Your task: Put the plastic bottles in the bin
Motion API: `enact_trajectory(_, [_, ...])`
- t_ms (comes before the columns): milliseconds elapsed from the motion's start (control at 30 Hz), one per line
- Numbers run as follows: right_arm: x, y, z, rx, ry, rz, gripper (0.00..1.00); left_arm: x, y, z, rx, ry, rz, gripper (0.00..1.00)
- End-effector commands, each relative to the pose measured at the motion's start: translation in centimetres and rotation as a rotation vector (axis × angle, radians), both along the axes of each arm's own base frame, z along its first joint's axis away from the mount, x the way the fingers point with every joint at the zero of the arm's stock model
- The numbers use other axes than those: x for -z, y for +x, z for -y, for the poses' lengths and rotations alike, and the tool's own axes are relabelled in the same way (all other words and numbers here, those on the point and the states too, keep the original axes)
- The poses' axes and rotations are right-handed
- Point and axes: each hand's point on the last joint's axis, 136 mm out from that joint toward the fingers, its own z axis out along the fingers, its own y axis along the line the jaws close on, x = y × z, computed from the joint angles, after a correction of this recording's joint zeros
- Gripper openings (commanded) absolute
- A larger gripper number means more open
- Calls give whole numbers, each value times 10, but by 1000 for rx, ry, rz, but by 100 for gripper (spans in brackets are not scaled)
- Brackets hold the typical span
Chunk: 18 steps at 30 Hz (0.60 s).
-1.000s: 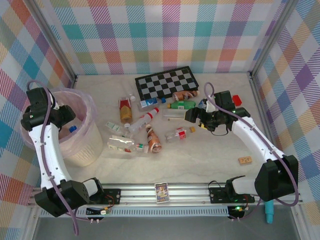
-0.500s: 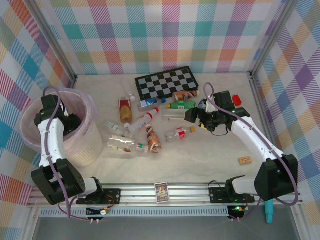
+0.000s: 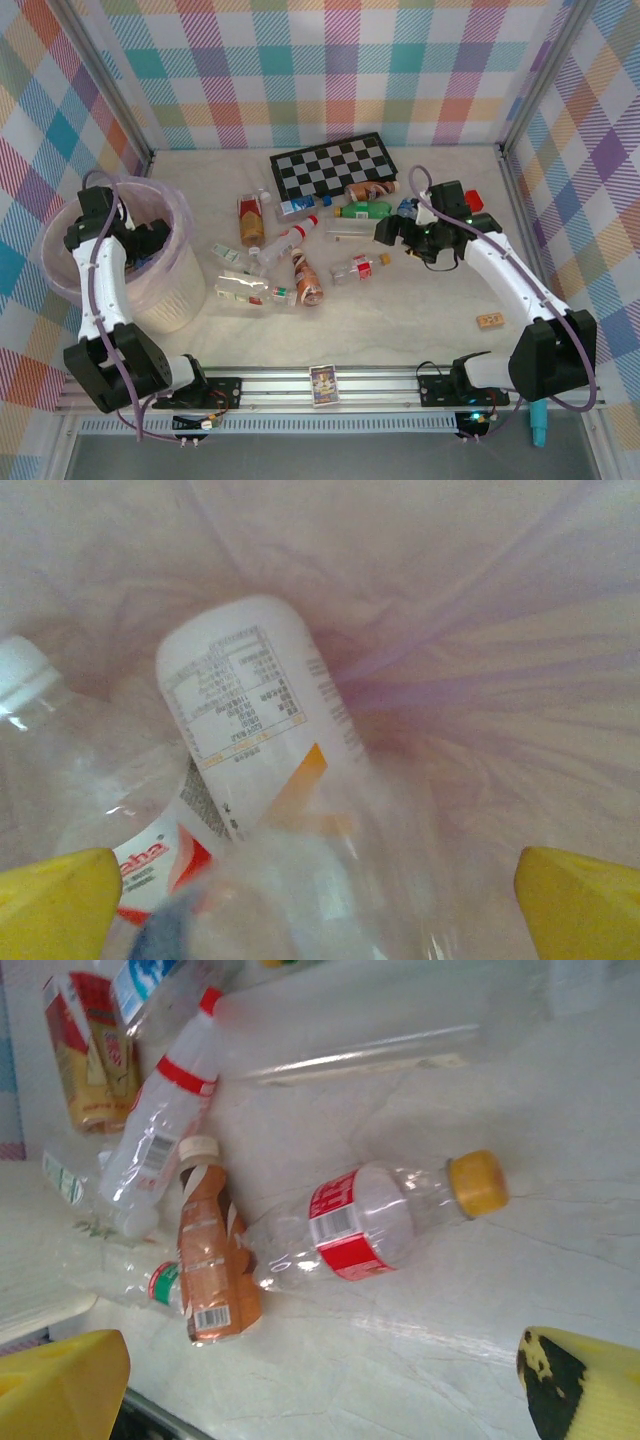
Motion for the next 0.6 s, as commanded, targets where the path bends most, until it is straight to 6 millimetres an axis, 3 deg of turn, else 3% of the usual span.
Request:
enact_trajectory(0, [-6, 14, 31, 118, -75, -9, 99, -51, -10, 4, 9, 47, 104, 100])
enact_trajectory(167, [1, 49, 75, 301, -58, -57, 99, -102, -20, 9, 14, 95, 197, 100])
enact_trajectory(300, [14, 82, 94, 365, -97, -102, 99, -139, -25, 23, 37, 97, 294, 100])
enact_trajectory(433, [24, 118, 98, 368, -121, -125, 99, -167, -27, 50, 113, 114, 344, 100])
enact_trajectory(567, [47, 157, 101, 410, -113, -157, 99, -190, -31, 85, 215, 107, 406, 100])
